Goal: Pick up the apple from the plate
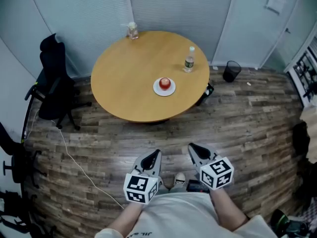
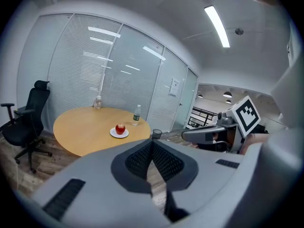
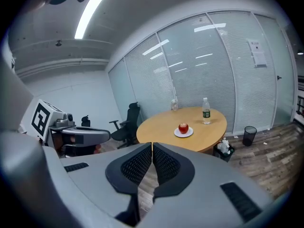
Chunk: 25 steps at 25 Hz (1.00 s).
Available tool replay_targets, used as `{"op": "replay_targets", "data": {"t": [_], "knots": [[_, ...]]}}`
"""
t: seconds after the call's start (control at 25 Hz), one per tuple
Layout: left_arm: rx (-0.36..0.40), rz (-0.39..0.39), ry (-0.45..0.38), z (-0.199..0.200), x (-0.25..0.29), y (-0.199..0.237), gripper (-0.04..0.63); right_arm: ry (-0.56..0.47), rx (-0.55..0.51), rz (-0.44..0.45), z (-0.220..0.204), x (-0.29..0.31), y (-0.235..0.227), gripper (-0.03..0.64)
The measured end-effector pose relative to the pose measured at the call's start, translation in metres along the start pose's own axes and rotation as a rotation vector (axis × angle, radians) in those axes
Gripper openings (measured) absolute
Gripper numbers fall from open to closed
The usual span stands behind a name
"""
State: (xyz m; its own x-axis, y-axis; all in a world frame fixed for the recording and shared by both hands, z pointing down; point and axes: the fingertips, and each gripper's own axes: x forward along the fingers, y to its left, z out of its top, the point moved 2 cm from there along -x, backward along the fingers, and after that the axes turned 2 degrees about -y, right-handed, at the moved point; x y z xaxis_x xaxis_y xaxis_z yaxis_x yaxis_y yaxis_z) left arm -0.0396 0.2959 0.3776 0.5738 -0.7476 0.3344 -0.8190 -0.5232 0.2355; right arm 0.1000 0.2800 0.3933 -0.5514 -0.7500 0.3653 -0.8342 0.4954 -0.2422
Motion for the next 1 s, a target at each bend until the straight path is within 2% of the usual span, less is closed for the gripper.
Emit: {"op": "replay_targets", "data": {"t": [0.24,0.44,0.72,1.0], "knots": [[-0.001,-0.009,-0.004,0.003,-0.005,0.02,0.003,-0.055,0.054,-0.059,0.009,0.009,-0.007,0.035],[0.038,-0.032,-0.01,0.008,-0.012,0.038,0.003,-0.083,0.001,-0.107,0.024,0.016,-0.007,0.035],[0.044,-0.074,-0.005,0.008,-0.009,0.057,0.003,-0.067,0.016,-0.11,0.021,0.034,0.003,0.035],[0.037,-0.078,0.0,0.016,0.024,0.073,0.003,-0.054,0.04,-0.117,0.023,0.063,-0.023,0.034]]}}
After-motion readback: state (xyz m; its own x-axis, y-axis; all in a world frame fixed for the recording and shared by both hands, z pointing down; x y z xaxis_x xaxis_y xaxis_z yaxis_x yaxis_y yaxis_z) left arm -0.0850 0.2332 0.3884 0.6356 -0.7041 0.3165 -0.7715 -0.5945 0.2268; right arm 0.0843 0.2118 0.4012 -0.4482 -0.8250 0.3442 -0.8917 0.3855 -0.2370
